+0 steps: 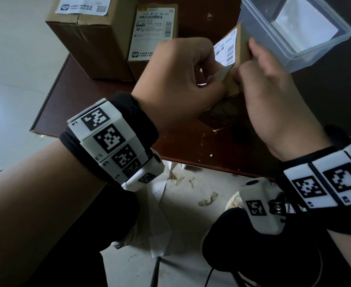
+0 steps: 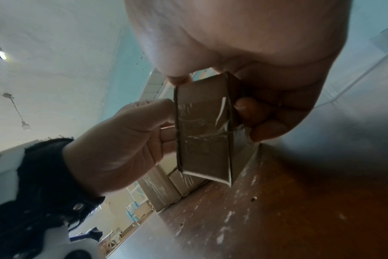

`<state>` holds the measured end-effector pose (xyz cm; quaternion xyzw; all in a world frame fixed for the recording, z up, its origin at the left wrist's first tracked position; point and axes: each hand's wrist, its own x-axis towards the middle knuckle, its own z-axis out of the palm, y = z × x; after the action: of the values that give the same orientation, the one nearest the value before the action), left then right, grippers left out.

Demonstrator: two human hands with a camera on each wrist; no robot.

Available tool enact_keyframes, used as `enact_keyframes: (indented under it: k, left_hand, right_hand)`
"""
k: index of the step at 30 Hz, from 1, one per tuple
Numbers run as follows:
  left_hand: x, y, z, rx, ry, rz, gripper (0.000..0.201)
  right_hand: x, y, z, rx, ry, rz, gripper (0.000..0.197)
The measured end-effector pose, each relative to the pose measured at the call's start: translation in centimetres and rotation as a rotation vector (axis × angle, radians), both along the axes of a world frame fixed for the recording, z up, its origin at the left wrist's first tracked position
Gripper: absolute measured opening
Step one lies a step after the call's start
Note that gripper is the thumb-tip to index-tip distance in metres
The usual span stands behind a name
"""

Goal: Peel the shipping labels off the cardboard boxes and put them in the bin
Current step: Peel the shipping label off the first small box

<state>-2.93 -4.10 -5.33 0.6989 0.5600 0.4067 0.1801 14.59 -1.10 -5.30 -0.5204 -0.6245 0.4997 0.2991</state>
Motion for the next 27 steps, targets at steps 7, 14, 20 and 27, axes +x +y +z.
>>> enact_keyframes:
  k: [7,14,20,27]
  left_hand:
    - [-0.06,0.0,-0.02,0.001,0.0,-0.004,0.017]
    - [-0.06,-0.05,0.02,-0.007,-0.007,-0.002,0.019]
    - [-0.07,-0.1,0.02,-0.011,-0.012,-0.003,0.023]
    - [-0.17,-0.08,-0.02,-0.004,0.0,-0.014,0.023]
  right_hand:
    - [-0.05,-0.12,0.03,0.0,-0.01,0.003,0.081]
    - [-0.03,-0.12,-0.07,-0.003,-0.018,0.001,0.081]
    - [0.01,-0.12,-0.01,-0.005,-0.023,0.0,0.081]
    - [-0.05,-0.19,0.04,-0.002,-0.018,0.0,0.08]
